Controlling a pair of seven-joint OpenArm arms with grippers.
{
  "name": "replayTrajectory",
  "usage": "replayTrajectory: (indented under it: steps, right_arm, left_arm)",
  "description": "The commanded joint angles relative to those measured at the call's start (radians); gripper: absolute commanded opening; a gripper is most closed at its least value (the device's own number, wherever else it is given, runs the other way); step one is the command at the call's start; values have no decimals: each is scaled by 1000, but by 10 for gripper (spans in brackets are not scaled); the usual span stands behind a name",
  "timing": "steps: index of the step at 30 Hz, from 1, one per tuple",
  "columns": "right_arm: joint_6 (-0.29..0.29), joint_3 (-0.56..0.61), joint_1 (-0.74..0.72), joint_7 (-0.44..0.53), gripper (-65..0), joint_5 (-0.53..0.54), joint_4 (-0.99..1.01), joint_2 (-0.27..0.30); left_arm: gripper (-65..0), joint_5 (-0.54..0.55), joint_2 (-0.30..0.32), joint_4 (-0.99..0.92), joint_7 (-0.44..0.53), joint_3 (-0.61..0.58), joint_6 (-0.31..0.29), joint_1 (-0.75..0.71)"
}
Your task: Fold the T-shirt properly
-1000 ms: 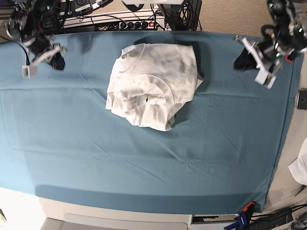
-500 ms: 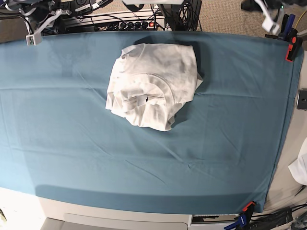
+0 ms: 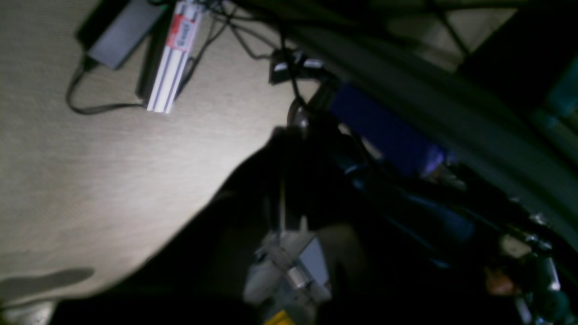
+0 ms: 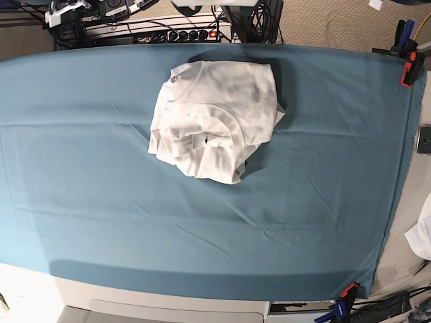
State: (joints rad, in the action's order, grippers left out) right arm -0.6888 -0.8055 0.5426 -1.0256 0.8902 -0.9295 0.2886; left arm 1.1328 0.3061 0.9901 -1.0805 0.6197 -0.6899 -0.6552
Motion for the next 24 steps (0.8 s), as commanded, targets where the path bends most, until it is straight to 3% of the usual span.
replayTrajectory:
  steps: [1,4,9,11,14,17,19,22,24]
  right_arm:
    - [-6,-5,-15,31,-650,-8,56,24]
    - [-2,-5,-104,164,-650,-92,254,27]
    - [21,-5,-252,342,-650,-284,488,18]
    - [51,-2,-304,416,-650,-397,546,19]
    - [143,51,-361,563,-650,-593,586,19]
    - [268,153,-389,756,-650,-808,587,4]
    - [328,237,-401,831,-650,-964,587,-15]
    - [360,387,-409,885,-650,-1130,587,-49]
    - [374,487,-410,892,-650,-1144,587,-73]
  left_arm:
    - [-650,5,10,-21,24,-35,-8,-2]
    - [-650,-110,9,-89,181,-196,-8,48]
    - [-650,-459,-18,-145,512,-467,6,154]
    - [-650,-628,-43,-157,660,-544,97,195]
    - [-650,-847,-89,-161,806,-642,311,246]
    - [-650,-981,-122,-162,846,-740,531,285]
    - [-650,-1025,-135,-183,846,-803,649,312]
    - [-650,-1045,-156,-287,883,-873,751,372]
    - [-650,-1043,-177,-378,903,-887,758,412]
